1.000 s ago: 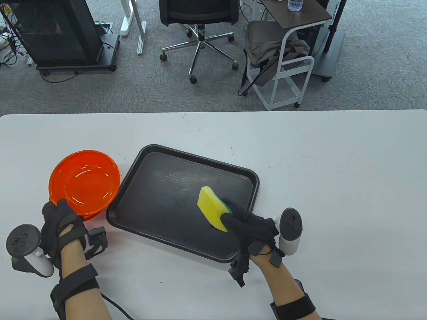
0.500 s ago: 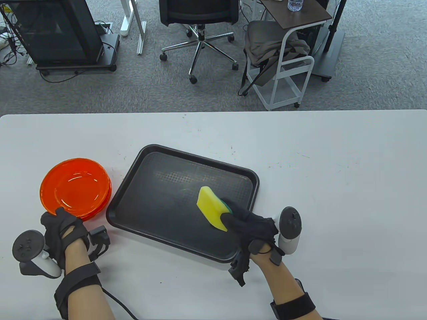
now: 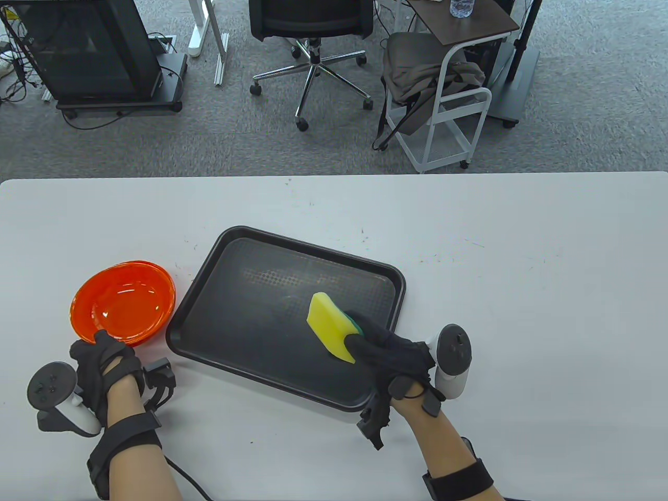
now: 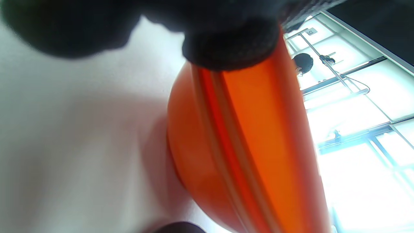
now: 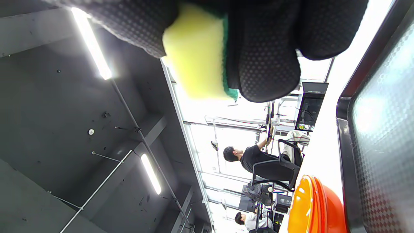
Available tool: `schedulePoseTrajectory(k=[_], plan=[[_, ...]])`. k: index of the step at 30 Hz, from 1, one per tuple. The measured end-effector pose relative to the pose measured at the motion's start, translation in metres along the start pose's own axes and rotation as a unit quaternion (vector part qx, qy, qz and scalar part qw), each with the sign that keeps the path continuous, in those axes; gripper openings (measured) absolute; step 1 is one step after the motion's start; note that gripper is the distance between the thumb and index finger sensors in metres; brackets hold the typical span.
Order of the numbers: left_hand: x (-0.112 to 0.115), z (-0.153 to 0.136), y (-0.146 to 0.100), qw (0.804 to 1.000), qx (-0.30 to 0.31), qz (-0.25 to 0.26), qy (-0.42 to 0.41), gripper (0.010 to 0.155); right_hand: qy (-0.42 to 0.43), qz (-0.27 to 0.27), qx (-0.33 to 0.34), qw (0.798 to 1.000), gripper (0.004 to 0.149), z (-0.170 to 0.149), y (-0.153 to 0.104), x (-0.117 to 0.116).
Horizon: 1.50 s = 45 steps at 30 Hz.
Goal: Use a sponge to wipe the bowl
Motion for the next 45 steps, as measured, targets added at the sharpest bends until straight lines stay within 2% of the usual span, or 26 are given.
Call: schedulePoseTrajectory(k=[9, 16, 20, 23, 25, 28, 32, 34, 38, 43, 45], plan=[[0.0, -0.002, -0.003, 1.0, -0.014, -0.014, 0.006, 0.071, -0.004, 0.005, 0.001, 1.0, 0.051, 0.0, 0.0, -0.001], [-0.009, 0.011, -0.006, 1.0, 0.009, -0.002, -0.005, 0.068, -0.005, 0.002, 0.003, 1.0, 0.051, 0.0, 0.0, -0.001], [-0.012, 0.033, -0.011, 0.998, 0.066, -0.014, -0.017, 0.06, -0.006, 0.006, 0.001, 1.0, 0.051, 0.0, 0.0, -0.002], [0.0, 0.059, -0.019, 0.988, 0.136, -0.077, -0.002, 0.048, -0.009, 0.008, 0.001, 1.0, 0.051, -0.001, 0.0, -0.003], [0.015, 0.077, -0.033, 0.972, 0.193, -0.127, 0.045, 0.047, -0.009, 0.008, 0.001, 1.0, 0.05, -0.001, 0.0, -0.003], [0.038, 0.096, -0.057, 0.947, 0.244, -0.175, 0.116, 0.046, -0.012, 0.009, 0.002, 1.0, 0.051, -0.001, 0.0, -0.004], [0.074, 0.116, -0.101, 0.898, 0.323, -0.233, 0.188, 0.047, -0.014, 0.008, 0.003, 1.0, 0.051, 0.0, 0.0, -0.003], [0.087, 0.122, -0.12, 0.88, 0.351, -0.243, 0.209, 0.05, -0.015, 0.007, 0.004, 1.0, 0.051, 0.0, 0.0, -0.003], [0.107, 0.128, -0.146, 0.842, 0.396, -0.264, 0.255, 0.065, -0.02, 0.006, 0.003, 1.0, 0.05, -0.001, 0.0, -0.002], [0.122, 0.132, -0.168, 0.795, 0.449, -0.286, 0.29, 0.08, -0.028, 0.005, 0.001, 1.0, 0.051, -0.001, 0.0, 0.0], [0.125, 0.135, -0.176, 0.784, 0.466, -0.279, 0.3, 0.083, -0.031, 0.004, -0.001, 1.0, 0.051, -0.002, 0.0, 0.001]])
Point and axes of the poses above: the tracker on the back of each hand, its own z axis roughly to the thumb side, its own y axis roughly from the wrist to the fingertips, x = y × z, the point moved 4 cm from there along y, roughly from the wrist to the fingertips, and after that the axes turned 1 degree about z, right-handed, at the moved point
